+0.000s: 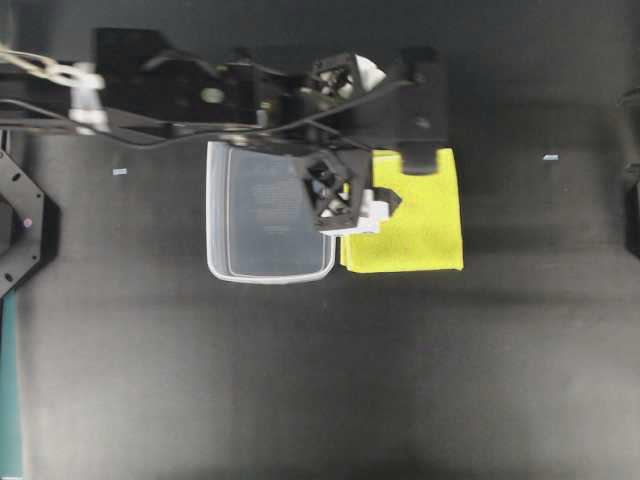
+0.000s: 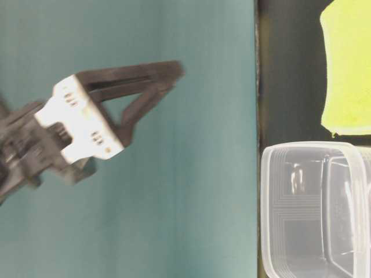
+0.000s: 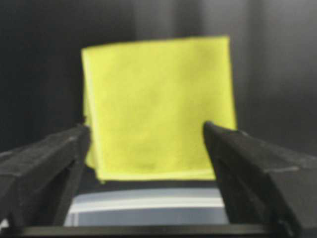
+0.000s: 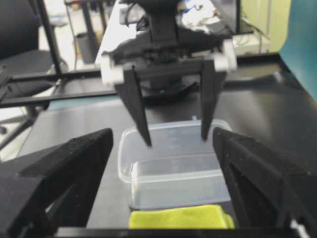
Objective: Place the yellow towel into the container with the left arm.
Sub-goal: 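Lower the left gripper onto the yellow towel and close on it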
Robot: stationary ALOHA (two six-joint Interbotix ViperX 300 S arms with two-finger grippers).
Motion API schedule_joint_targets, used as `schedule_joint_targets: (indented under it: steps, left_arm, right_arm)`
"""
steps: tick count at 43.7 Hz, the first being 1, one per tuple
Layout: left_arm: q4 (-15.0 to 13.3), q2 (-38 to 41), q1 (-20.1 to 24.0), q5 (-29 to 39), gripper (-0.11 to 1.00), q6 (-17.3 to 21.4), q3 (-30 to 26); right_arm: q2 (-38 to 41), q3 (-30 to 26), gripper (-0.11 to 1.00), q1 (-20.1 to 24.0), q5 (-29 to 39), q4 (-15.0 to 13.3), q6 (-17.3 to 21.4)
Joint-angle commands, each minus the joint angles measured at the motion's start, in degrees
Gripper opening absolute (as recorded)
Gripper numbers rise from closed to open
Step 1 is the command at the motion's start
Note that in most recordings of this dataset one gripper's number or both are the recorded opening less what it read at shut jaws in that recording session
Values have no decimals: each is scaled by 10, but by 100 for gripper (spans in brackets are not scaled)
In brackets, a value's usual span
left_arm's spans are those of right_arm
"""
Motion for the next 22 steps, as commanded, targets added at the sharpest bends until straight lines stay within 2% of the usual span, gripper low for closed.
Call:
schedule_joint_targets:
  steps: [1,9,22]
  left_arm:
    - [2,47,2,24,90,12,-33]
    - [2,130,5,28,91,21,-65]
    - [1,196,3,25,91,11,-72]
  right_arm:
    - [3,-4,78,-1,-2,0,0]
    - [-8,-8,78,0,-22,1,4]
    - [-14,-8,78,0,-47,1,8]
